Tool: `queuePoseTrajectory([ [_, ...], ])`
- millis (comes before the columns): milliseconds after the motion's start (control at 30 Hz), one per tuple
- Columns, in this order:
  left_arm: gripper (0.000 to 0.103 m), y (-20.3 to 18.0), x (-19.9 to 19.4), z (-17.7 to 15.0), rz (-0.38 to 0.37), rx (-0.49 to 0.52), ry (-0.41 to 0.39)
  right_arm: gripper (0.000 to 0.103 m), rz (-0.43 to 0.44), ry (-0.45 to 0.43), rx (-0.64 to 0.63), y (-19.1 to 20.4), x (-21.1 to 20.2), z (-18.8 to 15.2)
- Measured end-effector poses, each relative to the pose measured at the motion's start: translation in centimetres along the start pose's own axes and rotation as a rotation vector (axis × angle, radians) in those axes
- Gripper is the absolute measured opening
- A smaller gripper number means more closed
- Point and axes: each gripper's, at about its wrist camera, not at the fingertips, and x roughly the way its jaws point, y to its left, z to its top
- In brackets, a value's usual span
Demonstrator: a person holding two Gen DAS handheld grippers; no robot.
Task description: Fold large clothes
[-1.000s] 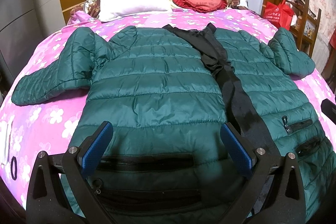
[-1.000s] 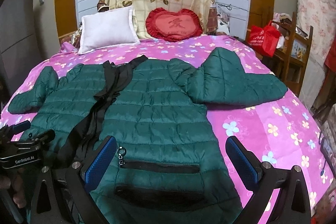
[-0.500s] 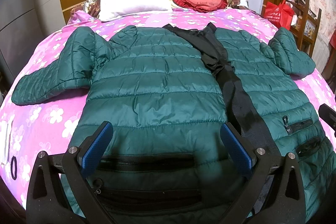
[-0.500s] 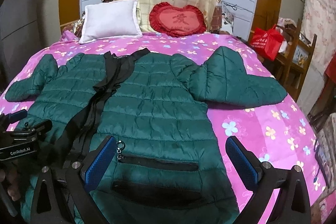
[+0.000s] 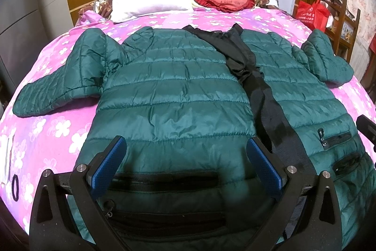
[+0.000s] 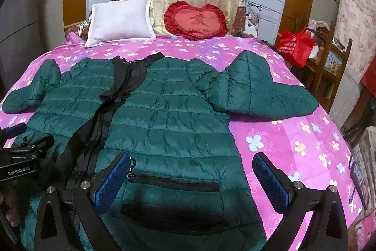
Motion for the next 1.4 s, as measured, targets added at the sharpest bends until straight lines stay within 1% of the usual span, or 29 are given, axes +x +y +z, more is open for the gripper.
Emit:
queuePoseTrajectory([
  [267, 0.103, -0.2, 0.1, -0.1, 0.003, 0.005, -0.011, 0.103, -0.022, -0.001, -0.001, -0.3, -0.3, -0.1],
  [433, 0.103, -0.4, 0.3, 0.0, 0.005, 0.006, -0.006, 0.103, -0.016, 0.002, 0.025, -0.9, -0.3, -0.1],
  [1400, 0.103, -0.5, 0.5, -0.1, 0.000, -0.004, 0.013, 0.103, -0.014, 0.006, 0.028, -1.1, -0.1, -0.2],
])
